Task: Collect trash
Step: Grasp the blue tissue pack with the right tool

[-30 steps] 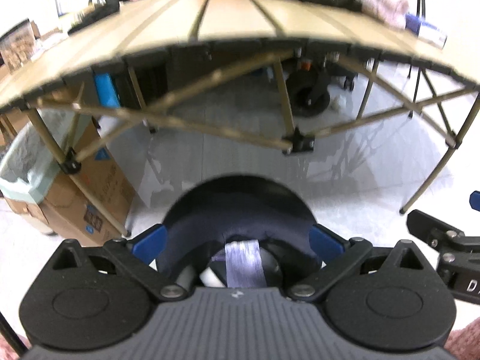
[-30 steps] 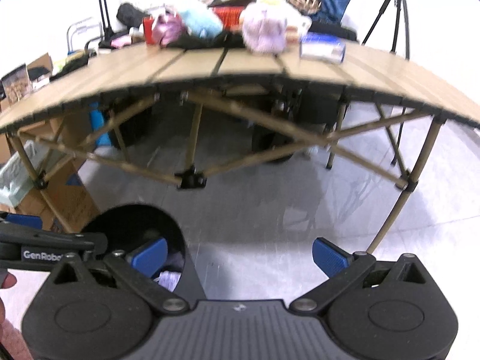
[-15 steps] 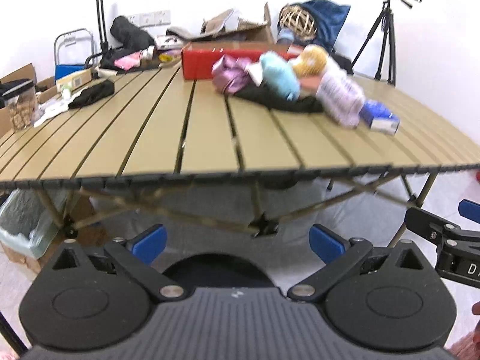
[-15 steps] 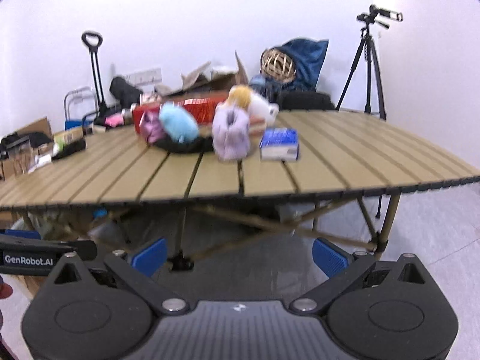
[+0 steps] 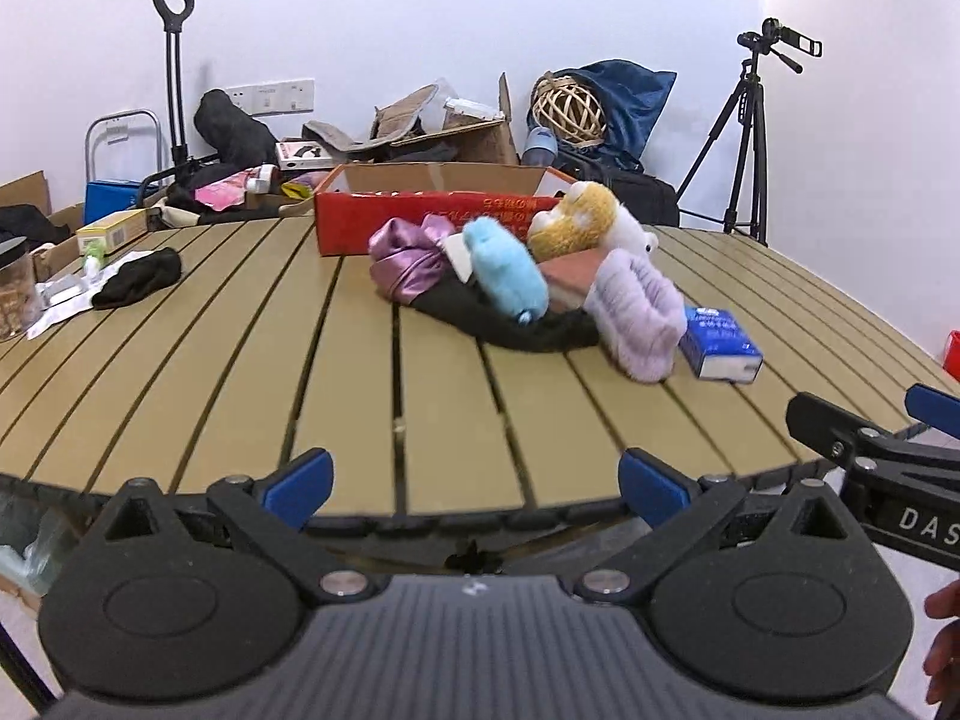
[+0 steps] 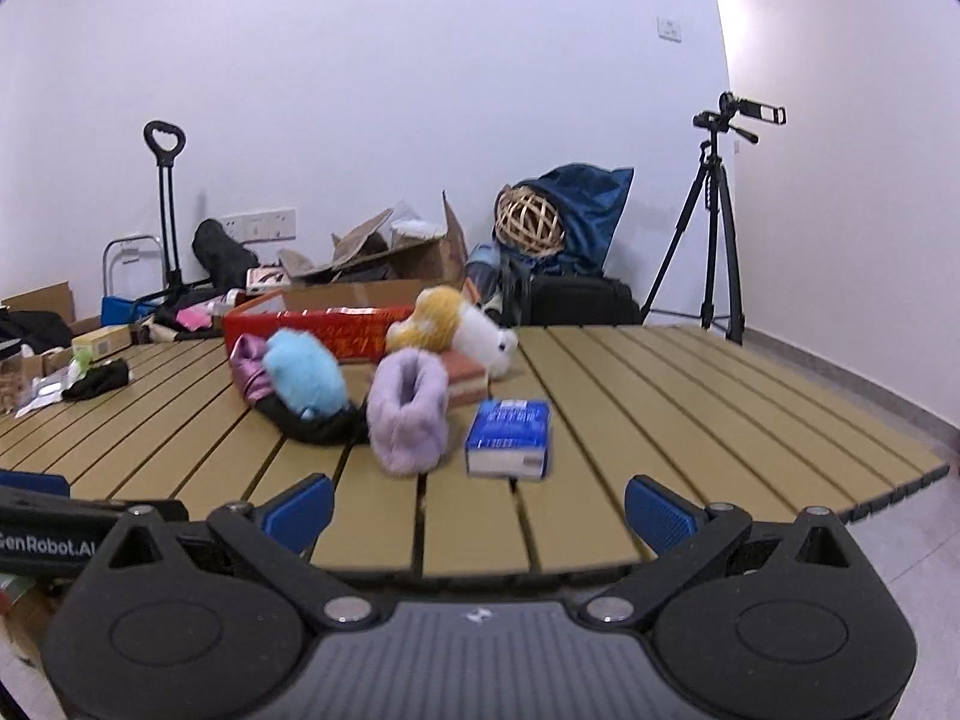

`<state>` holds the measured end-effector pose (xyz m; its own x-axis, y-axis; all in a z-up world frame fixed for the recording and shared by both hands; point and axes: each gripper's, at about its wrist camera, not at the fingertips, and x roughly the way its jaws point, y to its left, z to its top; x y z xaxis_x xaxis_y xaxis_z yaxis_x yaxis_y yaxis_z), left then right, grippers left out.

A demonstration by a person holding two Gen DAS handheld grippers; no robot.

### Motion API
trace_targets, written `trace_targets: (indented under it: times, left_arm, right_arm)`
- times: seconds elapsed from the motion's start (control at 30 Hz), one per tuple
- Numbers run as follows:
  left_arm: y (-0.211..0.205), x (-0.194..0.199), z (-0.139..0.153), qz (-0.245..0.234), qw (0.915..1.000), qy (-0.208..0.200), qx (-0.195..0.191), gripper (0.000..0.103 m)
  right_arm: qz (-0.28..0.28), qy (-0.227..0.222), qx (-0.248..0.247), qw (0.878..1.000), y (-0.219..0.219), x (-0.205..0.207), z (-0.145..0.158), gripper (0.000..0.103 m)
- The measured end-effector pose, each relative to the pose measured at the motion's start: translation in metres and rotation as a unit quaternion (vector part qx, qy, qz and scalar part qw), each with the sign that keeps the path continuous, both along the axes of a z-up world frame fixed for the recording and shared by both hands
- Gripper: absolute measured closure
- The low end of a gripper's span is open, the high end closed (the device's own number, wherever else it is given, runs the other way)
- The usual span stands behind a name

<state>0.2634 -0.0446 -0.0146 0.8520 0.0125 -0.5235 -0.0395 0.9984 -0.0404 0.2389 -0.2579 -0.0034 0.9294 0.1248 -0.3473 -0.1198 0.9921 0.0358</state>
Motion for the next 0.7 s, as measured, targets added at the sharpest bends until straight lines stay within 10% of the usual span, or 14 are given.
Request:
trace_targets:
  times: [0.7]
  left_arm:
    - [0.003,0.079,0.013,0.005,0.9995,-0.030,-0.011,0.000]
  right_arm:
    - [-0.036,0.010,-0.027,0.999,0.001,0.097,-0.013,0.000]
